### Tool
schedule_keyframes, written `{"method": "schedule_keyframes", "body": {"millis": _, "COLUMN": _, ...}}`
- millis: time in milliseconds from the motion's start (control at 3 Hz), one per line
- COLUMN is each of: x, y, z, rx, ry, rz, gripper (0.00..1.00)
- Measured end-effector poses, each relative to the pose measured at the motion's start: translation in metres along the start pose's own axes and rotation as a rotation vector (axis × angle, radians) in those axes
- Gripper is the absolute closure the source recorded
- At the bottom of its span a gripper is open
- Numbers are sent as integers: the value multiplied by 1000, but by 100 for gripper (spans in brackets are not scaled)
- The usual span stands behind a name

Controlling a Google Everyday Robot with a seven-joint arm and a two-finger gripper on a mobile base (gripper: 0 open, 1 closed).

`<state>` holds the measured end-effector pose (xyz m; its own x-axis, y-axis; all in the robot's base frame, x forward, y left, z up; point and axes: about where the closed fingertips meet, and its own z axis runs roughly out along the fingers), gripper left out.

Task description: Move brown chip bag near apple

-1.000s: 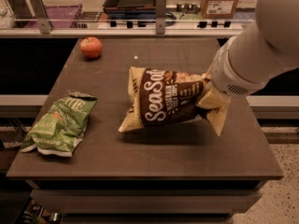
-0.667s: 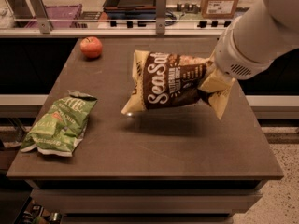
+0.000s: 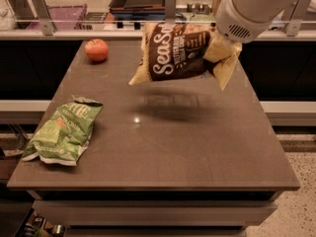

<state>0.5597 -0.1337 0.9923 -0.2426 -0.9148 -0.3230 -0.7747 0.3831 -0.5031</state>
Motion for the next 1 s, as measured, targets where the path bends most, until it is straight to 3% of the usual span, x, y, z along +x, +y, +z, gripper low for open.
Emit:
{"method": "schedule_keyframes", "body": {"millis": 667, "x": -44, "y": -45, "z": 30, "rx": 103, "ry": -14, "rz": 66, "gripper": 100}}
{"method": "schedule_keyframes", "body": {"millis": 1000, "x": -49, "y": -55, "z": 53, "rx": 120, "ry": -33, "rz": 103, "gripper": 100}}
